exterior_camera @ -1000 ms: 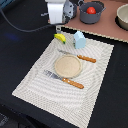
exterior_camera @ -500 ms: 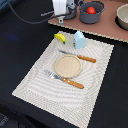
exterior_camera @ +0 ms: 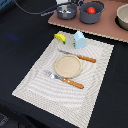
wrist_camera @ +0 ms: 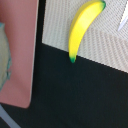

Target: Interact with the objects in diverse but meaningful ways.

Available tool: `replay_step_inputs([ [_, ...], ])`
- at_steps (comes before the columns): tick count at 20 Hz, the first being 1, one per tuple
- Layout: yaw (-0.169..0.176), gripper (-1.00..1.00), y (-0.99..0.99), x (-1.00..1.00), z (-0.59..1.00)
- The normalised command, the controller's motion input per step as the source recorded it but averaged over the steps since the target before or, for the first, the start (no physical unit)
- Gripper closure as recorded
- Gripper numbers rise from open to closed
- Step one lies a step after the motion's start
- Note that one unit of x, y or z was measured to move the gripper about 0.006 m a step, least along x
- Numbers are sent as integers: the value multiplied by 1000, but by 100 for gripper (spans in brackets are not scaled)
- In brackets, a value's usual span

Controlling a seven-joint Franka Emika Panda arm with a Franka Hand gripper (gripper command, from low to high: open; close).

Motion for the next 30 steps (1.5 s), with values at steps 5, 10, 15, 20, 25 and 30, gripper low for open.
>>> replay_step_inputs([
  [5, -35, -100, 513, 555, 241],
  [10, -47, -100, 543, 536, 224],
  [15, -88, -100, 513, 465, 169],
  [20, -156, -100, 363, 422, 181],
  [25, -120, -100, 307, 495, 109],
  [30, -55, -100, 290, 518, 0],
])
